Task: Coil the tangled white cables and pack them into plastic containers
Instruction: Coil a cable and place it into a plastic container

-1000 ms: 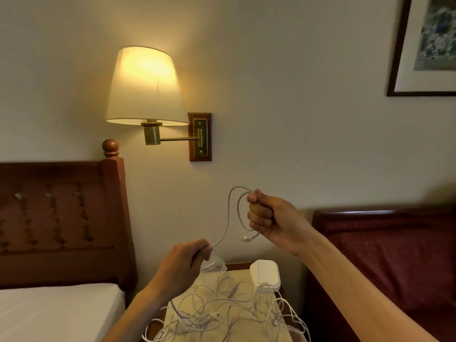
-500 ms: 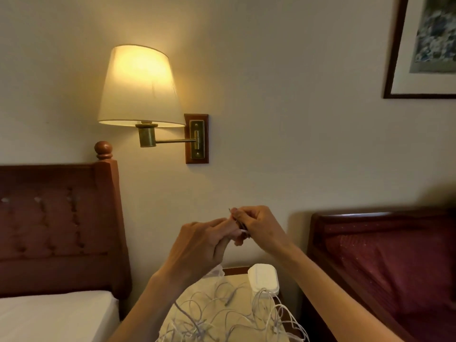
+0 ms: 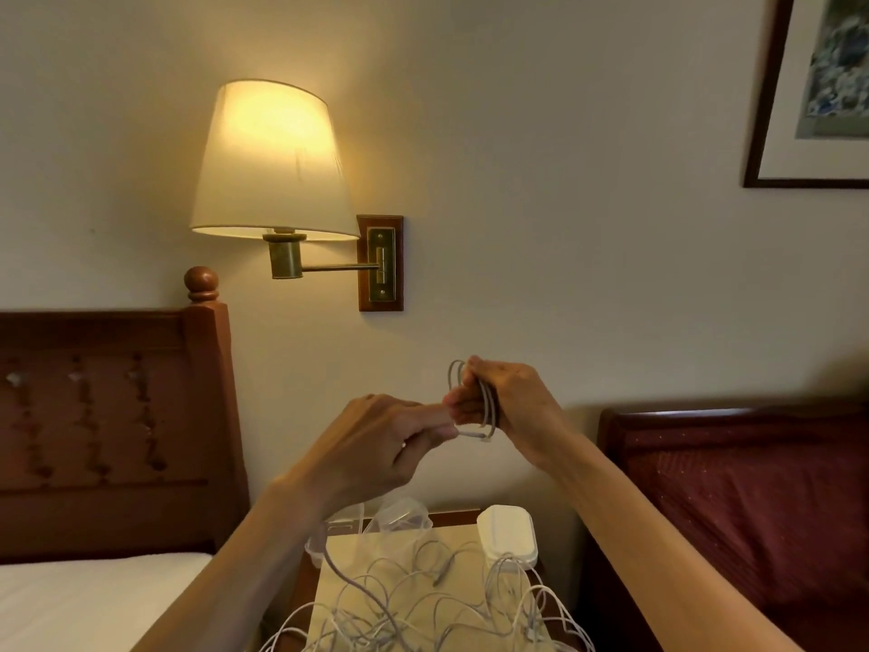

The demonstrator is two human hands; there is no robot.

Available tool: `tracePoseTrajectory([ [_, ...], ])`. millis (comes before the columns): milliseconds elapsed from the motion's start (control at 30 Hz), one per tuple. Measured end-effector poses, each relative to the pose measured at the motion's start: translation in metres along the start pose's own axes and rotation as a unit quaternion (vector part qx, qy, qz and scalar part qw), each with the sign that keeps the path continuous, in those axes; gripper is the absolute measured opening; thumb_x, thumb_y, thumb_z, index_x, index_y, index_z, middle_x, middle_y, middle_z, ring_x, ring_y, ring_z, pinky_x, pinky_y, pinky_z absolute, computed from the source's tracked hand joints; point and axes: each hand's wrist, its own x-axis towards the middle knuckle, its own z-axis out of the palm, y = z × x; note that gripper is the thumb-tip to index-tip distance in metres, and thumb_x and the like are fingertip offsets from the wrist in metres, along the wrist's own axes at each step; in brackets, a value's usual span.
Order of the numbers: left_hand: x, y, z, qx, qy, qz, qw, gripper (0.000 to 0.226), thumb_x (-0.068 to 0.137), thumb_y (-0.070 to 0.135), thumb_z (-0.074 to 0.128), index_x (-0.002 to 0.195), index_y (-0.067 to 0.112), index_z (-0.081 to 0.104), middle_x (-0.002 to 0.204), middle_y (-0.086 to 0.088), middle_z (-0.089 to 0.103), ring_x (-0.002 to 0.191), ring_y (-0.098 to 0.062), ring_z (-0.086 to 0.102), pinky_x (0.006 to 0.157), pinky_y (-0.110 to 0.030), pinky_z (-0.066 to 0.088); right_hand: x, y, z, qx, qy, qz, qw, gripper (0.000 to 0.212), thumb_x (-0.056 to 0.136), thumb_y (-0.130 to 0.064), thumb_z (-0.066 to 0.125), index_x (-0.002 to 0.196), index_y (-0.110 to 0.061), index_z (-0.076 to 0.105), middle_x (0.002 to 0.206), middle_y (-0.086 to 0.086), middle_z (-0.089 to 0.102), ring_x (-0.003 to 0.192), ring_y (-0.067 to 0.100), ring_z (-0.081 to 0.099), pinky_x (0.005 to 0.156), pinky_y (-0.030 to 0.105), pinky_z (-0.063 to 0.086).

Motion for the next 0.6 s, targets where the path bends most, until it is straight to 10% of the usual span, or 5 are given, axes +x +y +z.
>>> tracePoseTrajectory([
  [167, 0.012, -0.004, -0.012, 0.038, 0.111, -0.036, 0.992, 0.024, 0.100, 0.036, 0.037, 0.094, 0.026, 0.057, 0.069, 0.013, 0.061, 0.057, -0.005, 0.054, 0.054, -0.018, 0.045, -0.007, 0.003, 0.010, -0.072, -0.066, -0.010, 0.995, 0.041, 0.105, -0.028, 0.036, 0.083, -0.006, 0.064, 0.058, 0.005, 0.063, 0.051, 0.017, 0.059, 0.059, 0.025, 0.053],
  [600, 0.015, -0.011, 0.017, -0.210, 0.159, -0.195, 0.945, 0.035, 0.099, 0.035, 0.041, 0.074, 0.015, 0.056, 0.062, 0.010, 0.051, 0.056, -0.009, 0.047, 0.057, -0.017, 0.037, -0.011, -0.010, -0.004, 0.255, -0.151, 0.085, 0.951, 0.037, 0.104, -0.024, 0.033, 0.074, -0.014, 0.053, 0.051, -0.007, 0.034, 0.045, 0.006, 0.028, 0.043, 0.018, 0.030],
])
